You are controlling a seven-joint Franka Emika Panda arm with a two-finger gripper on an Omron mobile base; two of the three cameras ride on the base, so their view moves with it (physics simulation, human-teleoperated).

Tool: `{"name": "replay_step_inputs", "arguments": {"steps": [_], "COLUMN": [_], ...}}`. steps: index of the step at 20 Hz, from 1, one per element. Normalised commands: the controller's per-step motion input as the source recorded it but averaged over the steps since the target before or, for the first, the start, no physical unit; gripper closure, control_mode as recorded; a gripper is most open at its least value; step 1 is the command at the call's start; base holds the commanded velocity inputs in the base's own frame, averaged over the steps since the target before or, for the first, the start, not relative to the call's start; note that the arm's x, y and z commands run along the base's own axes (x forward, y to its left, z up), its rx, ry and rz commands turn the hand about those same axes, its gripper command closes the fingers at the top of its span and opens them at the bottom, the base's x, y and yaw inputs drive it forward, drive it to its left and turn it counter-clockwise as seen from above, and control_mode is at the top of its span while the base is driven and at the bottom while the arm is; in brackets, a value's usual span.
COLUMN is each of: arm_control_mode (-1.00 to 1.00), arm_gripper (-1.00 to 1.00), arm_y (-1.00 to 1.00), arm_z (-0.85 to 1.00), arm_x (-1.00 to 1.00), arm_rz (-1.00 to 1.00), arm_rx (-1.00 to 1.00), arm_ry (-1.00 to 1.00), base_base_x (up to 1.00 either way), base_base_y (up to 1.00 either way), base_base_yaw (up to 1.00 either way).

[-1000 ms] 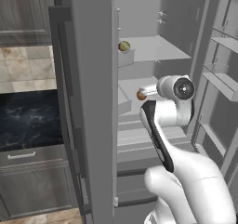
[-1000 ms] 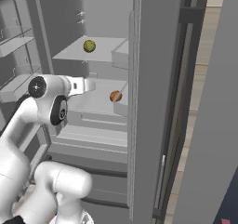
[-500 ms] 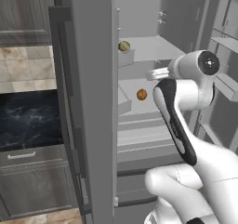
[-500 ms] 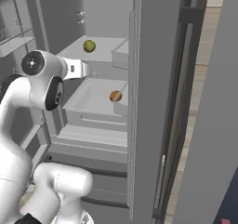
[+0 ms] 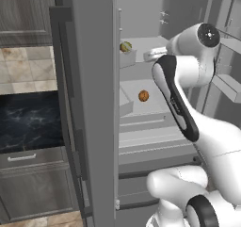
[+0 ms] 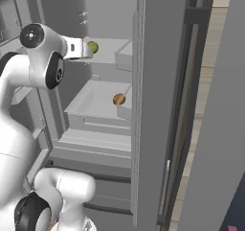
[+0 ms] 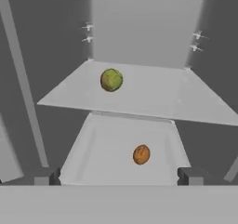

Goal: Move the chicken breast and apple from the top shelf to the second highest shelf to make space. Then, place the pitcher from the counter on the cleared top shelf.

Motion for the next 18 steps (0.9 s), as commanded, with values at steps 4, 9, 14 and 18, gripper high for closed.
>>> {"name": "replay_step_inputs", "arguments": {"steps": [4,9,14,18], "arm_control_mode": [-1.00,-1.00,-1.00,-1.00], "arm_gripper": [-1.00,-1.00,-1.00,-1.00], "arm_y": [0.25,0.23,0.03,0.00], "arm_z": [0.10,-0.04,-0.16,-0.18], "arm_x": [0.57,0.53,0.50,0.58], "arm_rz": [0.00,0.00,0.00,0.00], "arm_rx": [0.00,0.00,0.07,0.13], "arm_ry": [0.05,0.09,0.03,0.06], "base_base_x": [0.00,0.00,0.00,0.00], "base_base_y": [0.00,0.00,0.00,0.00], "base_base_yaw": [0.00,0.00,0.00,0.00]}}
